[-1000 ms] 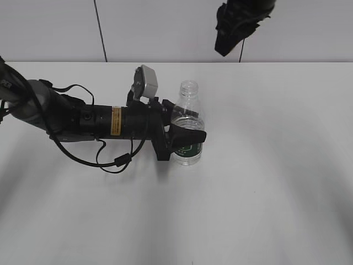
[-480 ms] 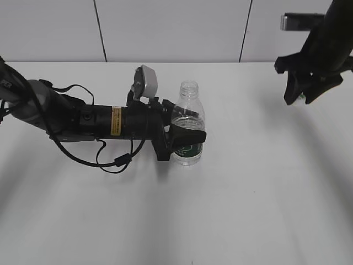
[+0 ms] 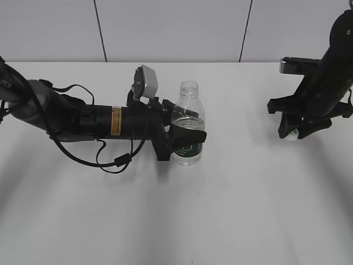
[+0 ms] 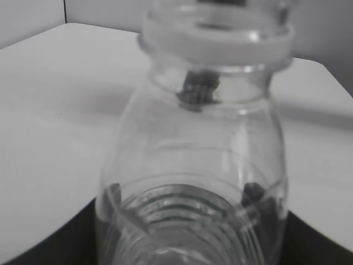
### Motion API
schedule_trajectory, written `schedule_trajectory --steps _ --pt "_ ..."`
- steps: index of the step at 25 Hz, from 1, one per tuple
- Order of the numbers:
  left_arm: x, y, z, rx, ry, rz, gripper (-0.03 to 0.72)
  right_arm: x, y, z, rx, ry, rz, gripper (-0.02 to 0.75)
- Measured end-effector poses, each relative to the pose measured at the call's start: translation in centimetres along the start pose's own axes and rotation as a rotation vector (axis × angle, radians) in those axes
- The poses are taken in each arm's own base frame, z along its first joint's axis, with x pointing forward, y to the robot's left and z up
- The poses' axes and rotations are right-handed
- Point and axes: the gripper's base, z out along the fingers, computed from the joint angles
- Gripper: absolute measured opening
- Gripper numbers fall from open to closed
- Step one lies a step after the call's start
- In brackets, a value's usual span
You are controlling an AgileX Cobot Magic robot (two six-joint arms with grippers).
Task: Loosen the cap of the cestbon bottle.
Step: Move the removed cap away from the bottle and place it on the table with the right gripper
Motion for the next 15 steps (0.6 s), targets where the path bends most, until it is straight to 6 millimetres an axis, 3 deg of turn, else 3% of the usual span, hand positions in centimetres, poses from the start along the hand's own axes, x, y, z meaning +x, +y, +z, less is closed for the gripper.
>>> schedule_trajectory --steps 15 --pt "0.0 0.0 0.0 0.000 0.000 0.000 0.401 0.4 -0.5 2.9 0.019 0.001 0.027 0.299"
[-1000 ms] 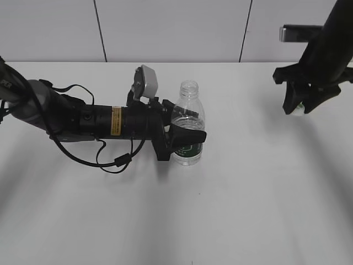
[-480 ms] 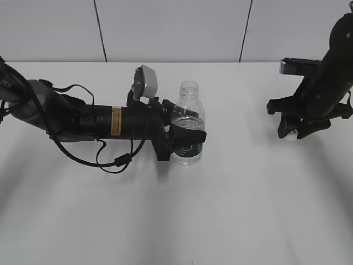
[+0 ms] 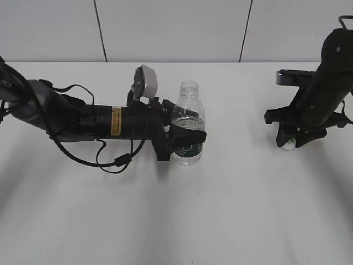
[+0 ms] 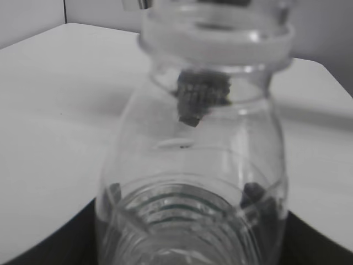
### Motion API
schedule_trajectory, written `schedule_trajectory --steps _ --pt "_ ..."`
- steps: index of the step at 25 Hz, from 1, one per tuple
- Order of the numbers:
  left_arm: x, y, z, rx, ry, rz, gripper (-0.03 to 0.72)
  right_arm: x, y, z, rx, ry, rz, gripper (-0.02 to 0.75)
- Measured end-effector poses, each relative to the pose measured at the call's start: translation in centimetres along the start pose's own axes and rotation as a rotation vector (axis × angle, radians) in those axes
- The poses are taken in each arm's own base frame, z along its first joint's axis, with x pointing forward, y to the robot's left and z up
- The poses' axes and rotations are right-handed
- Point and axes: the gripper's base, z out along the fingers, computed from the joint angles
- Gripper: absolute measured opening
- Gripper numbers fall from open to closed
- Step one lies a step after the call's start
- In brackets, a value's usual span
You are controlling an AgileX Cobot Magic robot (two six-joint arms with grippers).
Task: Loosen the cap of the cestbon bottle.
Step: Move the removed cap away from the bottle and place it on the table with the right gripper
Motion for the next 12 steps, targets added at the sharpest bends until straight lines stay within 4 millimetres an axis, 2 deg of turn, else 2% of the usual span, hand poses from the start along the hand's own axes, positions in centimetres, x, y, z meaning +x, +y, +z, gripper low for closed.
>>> schedule_trajectory --steps 7,9,12 --pt "0.00 0.00 0.00 0.000 0.000 0.000 0.401 0.06 -0.03 0.02 0.003 0.004 -0.003 0.306" --pt "0.00 0.00 0.00 0.000 0.000 0.000 0.401 0.09 -0.03 0.02 0.003 0.007 -0.003 0.358" --pt "0.00 0.00 0.00 0.000 0.000 0.000 0.401 0.09 -0.03 0.02 0.003 0.007 -0.003 0.501"
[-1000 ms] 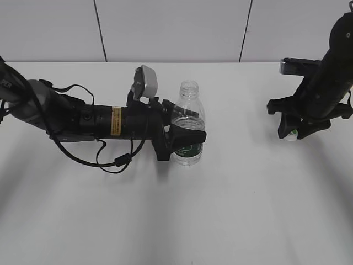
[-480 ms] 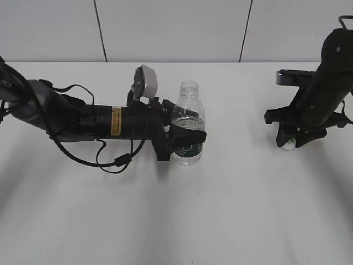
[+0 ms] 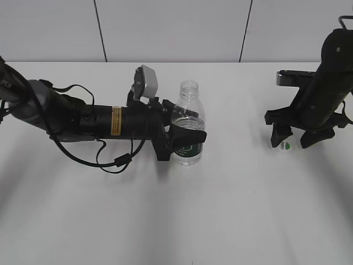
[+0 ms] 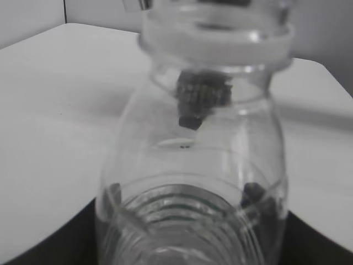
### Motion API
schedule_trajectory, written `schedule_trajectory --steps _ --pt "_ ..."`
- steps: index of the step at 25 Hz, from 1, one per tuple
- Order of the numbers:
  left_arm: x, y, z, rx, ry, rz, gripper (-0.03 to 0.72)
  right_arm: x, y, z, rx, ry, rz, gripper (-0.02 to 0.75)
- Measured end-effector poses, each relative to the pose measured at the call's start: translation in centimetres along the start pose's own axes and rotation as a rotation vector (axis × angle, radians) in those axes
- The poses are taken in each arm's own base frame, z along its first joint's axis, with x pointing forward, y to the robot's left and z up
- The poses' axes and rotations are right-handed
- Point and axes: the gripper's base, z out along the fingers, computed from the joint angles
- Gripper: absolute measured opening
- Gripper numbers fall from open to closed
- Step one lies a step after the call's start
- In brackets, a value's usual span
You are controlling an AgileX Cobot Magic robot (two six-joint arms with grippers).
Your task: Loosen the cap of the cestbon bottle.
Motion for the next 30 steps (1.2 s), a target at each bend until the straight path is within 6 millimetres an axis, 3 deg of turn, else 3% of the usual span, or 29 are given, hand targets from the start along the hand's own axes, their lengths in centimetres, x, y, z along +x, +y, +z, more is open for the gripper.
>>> schedule_trajectory --steps 3,6,12,18,22,30 --pt "0.0 0.0 0.0 0.000 0.000 0.000 0.401 0.0 0.0 0.0 -0.001 0.001 0.001 0.562" --pt "0.0 0.0 0.0 0.001 0.001 0.000 0.401 0.0 0.1 -0.1 -0.005 0.012 0.005 0.575" --pt "0.0 -0.1 0.0 0.015 0.000 0.006 0.403 -1.1 0.4 -3.0 -0.015 -0.036 -0.001 0.579" --pt "-0.2 -0.6 0.0 0.065 -0.039 0.007 0.543 -1.9 0.6 -5.2 -0.020 -0.101 -0.006 0.580" --pt "-0.2 -0.6 0.0 0.067 -0.042 0.006 0.568 -1.9 0.6 -5.3 -0.020 -0.101 -0.006 0.580" --pt "-4.6 -1.3 -1.0 0.083 -0.066 0.067 0.570 -1.8 0.6 -5.3 -0.020 -0.088 -0.006 0.580"
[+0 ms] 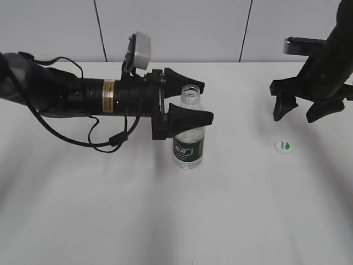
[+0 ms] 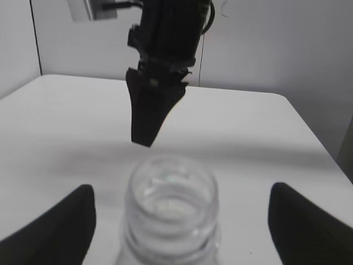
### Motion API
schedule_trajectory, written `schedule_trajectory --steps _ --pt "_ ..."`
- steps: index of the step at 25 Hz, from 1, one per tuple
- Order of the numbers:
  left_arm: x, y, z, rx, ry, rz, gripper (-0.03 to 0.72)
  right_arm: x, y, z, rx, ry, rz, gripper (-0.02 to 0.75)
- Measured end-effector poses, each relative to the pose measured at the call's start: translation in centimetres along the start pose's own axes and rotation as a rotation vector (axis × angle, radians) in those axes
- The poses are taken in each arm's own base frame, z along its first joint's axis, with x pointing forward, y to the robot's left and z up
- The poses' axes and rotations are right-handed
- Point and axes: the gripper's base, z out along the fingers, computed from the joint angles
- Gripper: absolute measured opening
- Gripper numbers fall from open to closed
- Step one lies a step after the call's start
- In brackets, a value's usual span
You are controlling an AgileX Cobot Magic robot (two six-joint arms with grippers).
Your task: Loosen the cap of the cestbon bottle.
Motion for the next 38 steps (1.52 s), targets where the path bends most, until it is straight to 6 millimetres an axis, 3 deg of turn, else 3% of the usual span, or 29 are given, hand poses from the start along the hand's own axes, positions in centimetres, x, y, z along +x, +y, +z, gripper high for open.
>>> schedule_trajectory --steps 5,13,18,23,26,29,34,38 --pt "-4.4 -0.7 -0.8 -0.008 -0.040 0.078 0.570 0.0 0.1 -0.9 0.004 0.073 -0.012 0.580" --pt "-12.2 -2.0 -3.6 -0.139 -0.051 0.251 0.518 -2.9 0.6 -5.1 0.003 0.040 -0.012 0.582" --pt "-15.5 -0.8 -7.4 -0.541 0.102 0.210 0.491 -3.9 0.9 -7.5 -0.001 0.031 -0.021 0.582" --pt "-17.8 0.0 -12.9 -1.126 0.224 0.041 0.428 -4.4 1.1 -8.5 -0.004 0.018 -0.025 0.582" --pt "-17.8 -0.5 -16.1 -1.423 0.264 -0.164 0.379 -4.4 1.1 -8.7 -0.004 0.015 -0.025 0.582" --pt "-16.0 -1.4 -17.7 -1.544 0.439 -0.382 0.341 -4.4 1.1 -8.7 -0.004 0.015 -0.025 0.582" --pt "-13.6 -3.3 -16.9 -1.394 0.660 -0.664 0.321 -4.3 1.3 -9.8 -0.015 -0.007 -0.024 0.582" --pt "-13.3 -4.6 -16.7 -1.327 0.762 -0.809 0.321 -3.6 1.2 -11.4 0.006 -0.035 -0.046 0.582"
